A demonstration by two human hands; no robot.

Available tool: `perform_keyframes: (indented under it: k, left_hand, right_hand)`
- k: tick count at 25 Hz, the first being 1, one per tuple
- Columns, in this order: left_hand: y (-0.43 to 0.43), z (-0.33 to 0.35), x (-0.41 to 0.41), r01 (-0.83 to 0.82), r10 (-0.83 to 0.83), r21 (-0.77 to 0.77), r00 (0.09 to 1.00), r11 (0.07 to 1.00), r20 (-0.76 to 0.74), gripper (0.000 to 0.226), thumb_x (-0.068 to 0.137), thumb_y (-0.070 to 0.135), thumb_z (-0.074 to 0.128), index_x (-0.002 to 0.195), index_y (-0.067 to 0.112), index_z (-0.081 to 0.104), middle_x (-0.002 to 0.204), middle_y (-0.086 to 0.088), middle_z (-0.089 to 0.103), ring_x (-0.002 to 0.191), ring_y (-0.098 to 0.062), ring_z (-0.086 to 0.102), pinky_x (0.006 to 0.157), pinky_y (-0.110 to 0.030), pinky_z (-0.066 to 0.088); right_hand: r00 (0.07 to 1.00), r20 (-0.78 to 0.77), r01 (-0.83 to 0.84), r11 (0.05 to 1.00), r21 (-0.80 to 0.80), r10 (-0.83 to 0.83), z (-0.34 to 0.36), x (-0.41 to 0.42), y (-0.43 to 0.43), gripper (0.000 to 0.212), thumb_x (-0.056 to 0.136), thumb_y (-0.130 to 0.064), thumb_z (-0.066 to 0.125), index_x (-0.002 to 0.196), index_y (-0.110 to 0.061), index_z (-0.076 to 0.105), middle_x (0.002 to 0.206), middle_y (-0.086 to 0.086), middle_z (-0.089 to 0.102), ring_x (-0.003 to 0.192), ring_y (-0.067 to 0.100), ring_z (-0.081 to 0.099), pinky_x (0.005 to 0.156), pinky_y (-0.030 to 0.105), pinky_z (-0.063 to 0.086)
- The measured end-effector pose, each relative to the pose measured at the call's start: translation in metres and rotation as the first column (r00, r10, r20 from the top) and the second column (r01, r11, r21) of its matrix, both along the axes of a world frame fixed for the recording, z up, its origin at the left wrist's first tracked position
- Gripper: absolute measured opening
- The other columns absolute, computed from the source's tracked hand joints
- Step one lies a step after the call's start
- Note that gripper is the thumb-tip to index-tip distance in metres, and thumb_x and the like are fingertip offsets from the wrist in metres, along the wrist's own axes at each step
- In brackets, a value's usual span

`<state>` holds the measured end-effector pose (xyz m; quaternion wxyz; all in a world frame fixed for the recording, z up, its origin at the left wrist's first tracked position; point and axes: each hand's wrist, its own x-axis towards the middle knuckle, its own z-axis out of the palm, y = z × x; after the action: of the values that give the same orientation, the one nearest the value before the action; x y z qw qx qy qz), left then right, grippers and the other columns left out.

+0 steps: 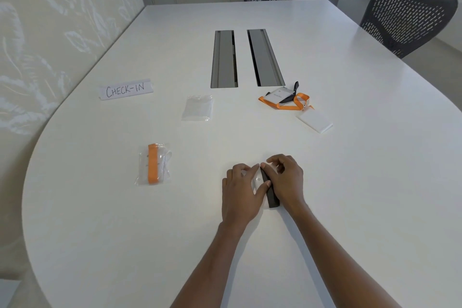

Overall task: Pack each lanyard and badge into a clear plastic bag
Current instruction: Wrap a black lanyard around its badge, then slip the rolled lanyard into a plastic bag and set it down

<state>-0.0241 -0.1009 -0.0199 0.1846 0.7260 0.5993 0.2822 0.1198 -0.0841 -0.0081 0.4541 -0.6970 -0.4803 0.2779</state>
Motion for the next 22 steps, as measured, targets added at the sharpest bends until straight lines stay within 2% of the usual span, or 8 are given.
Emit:
perform_keyframes:
  k: [3, 7, 10, 13, 16, 19, 22]
  left_hand:
    - [-0.003, 0.001, 0.002, -0.020, 0.020, 0.024, 1.000, 0.999, -0.005, 0.058, 0.097, 0.063, 0.049, 0.147, 0.035, 0.056, 0.131, 0.008, 0.054, 0.124, -0.014, 0.051, 0.102, -0.031, 0.042]
    - [-0.004, 0.003, 0.001, -0.019, 0.020, 0.027, 1.000, 0.999, -0.016, 0.062, 0.098, 0.066, 0.044, 0.152, 0.036, 0.051, 0.132, 0.009, 0.054, 0.125, -0.013, 0.049, 0.102, -0.029, 0.041]
    - [-0.007, 0.004, 0.001, -0.027, 0.027, -0.006, 0.999, 1.000, 0.029, 0.064, 0.100, 0.067, 0.043, 0.155, 0.034, 0.046, 0.135, 0.009, 0.054, 0.129, -0.011, 0.046, 0.106, -0.029, 0.038]
    - [-0.006, 0.002, -0.002, -0.043, 0.050, -0.048, 0.986, 0.998, 0.159, 0.055, 0.105, 0.054, 0.048, 0.154, 0.030, 0.047, 0.139, 0.007, 0.056, 0.132, -0.012, 0.046, 0.113, -0.031, 0.040]
    - [0.001, 0.003, -0.009, -0.069, 0.080, -0.051, 0.962, 0.996, 0.262, 0.041, 0.109, 0.032, 0.053, 0.148, 0.019, 0.055, 0.137, -0.001, 0.057, 0.130, -0.021, 0.052, 0.113, -0.044, 0.046]
    - [0.027, 0.010, -0.036, -0.141, 0.138, 0.026, 0.987, 0.990, 0.079, 0.038, 0.107, 0.022, 0.055, 0.143, 0.012, 0.059, 0.145, -0.011, 0.058, 0.135, -0.031, 0.054, 0.110, -0.047, 0.044]
    - [0.061, 0.017, -0.070, -0.166, 0.168, 0.025, 0.975, 0.986, -0.148, 0.045, 0.109, 0.020, 0.049, 0.152, 0.006, 0.051, 0.164, -0.017, 0.042, 0.154, -0.031, 0.037, 0.125, -0.045, 0.029]
  right_hand:
    - [1.000, -0.003, -0.010, 1.000, 0.026, 0.010, -0.002, 0.005, -0.004, 0.002, 0.096, -0.026, 0.072, 0.096, -0.028, 0.071, 0.097, -0.013, 0.068, 0.087, 0.000, 0.064, 0.075, 0.012, 0.046]
    - [0.998, -0.059, 0.007, 0.999, 0.044, -0.005, -0.001, 0.007, -0.011, 0.008, 0.098, -0.033, 0.069, 0.105, -0.029, 0.069, 0.101, -0.014, 0.071, 0.091, 0.000, 0.066, 0.076, 0.009, 0.049]
    - [0.993, -0.106, 0.054, 0.997, 0.062, -0.047, 0.002, 0.006, -0.013, 0.009, 0.099, -0.037, 0.066, 0.106, -0.030, 0.068, 0.103, -0.015, 0.072, 0.093, -0.001, 0.066, 0.077, 0.009, 0.049]
    - [0.990, -0.129, 0.069, 0.996, 0.053, -0.062, 0.005, 0.007, -0.014, 0.011, 0.103, -0.037, 0.062, 0.107, -0.029, 0.067, 0.106, -0.014, 0.071, 0.096, -0.001, 0.066, 0.084, 0.019, 0.052]
    - [0.987, -0.105, 0.126, 0.989, 0.071, -0.118, 0.017, 0.003, -0.016, 0.014, 0.106, -0.036, 0.057, 0.108, -0.025, 0.065, 0.108, -0.011, 0.068, 0.102, 0.012, 0.064, 0.089, 0.029, 0.053]
    - [0.984, 0.047, 0.154, 0.947, 0.280, -0.174, 0.041, -0.015, -0.011, 0.008, 0.105, -0.031, 0.058, 0.099, -0.029, 0.061, 0.099, -0.018, 0.060, 0.095, 0.012, 0.059, 0.081, 0.022, 0.046]
    - [0.998, 0.051, -0.037, 0.941, 0.335, 0.021, 0.055, -0.055, 0.014, 0.012, 0.101, -0.018, 0.064, 0.089, -0.021, 0.064, 0.087, -0.012, 0.063, 0.079, 0.004, 0.059, 0.069, 0.009, 0.042]
